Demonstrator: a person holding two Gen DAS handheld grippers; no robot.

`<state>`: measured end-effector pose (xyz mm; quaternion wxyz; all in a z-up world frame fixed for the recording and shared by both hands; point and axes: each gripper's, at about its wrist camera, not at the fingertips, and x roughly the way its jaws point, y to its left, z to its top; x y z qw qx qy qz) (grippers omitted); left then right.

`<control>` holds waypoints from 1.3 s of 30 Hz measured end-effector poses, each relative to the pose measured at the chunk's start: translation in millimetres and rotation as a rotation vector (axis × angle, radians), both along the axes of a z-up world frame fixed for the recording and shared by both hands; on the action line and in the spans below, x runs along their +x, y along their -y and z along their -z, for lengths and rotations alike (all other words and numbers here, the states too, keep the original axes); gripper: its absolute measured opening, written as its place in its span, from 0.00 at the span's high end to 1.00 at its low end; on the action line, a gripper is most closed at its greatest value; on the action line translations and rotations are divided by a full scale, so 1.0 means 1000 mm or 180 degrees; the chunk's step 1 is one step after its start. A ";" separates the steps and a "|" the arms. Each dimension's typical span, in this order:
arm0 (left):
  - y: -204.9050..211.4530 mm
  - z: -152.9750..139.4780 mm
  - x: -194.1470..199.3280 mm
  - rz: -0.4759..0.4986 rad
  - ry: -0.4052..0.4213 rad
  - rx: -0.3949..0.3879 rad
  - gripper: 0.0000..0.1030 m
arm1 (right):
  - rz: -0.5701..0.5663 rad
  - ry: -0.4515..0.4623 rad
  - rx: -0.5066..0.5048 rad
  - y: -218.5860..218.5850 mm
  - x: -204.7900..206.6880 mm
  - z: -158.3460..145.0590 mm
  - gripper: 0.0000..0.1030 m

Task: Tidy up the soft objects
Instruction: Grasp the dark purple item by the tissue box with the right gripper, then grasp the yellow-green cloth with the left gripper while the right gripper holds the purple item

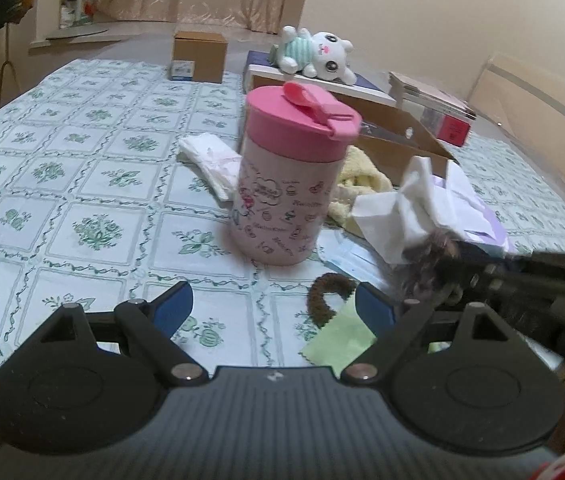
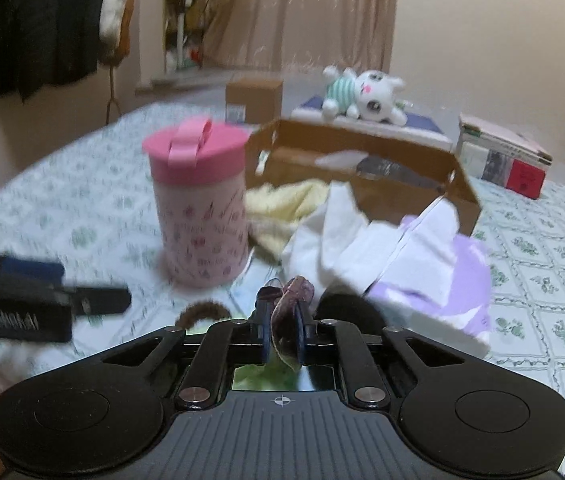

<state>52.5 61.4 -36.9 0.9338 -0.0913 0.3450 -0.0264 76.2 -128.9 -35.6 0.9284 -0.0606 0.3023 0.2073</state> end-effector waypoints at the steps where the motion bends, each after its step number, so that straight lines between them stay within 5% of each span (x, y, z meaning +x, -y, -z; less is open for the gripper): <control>1: 0.003 -0.001 0.000 0.0052 0.0010 0.0004 0.16 | 0.0023 0.0033 0.0067 0.006 -0.001 -0.006 0.88; 11: 0.058 0.014 0.007 0.0752 -0.0056 0.0194 0.16 | 0.0383 0.0222 0.0363 0.069 -0.016 -0.040 0.89; 23: 0.117 0.042 0.022 0.1246 -0.0138 0.0607 0.42 | 0.0555 0.0154 0.0382 0.099 -0.017 -0.031 0.88; 29: 0.124 0.053 0.028 0.1261 -0.0269 0.0672 0.54 | 0.0565 0.0166 0.0417 0.100 -0.015 -0.031 0.89; 31: 0.122 0.052 0.029 0.1205 -0.0273 0.0681 0.66 | 0.0566 0.0187 0.0435 0.101 -0.016 -0.032 0.89; 33: 0.117 0.049 0.029 0.1135 -0.0279 0.0707 0.91 | 0.0567 0.0204 0.0448 0.101 -0.016 -0.034 0.89; 39: 0.090 0.028 0.020 0.0984 -0.0202 0.0554 0.93 | 0.0541 0.0255 0.0480 0.099 -0.021 -0.042 0.89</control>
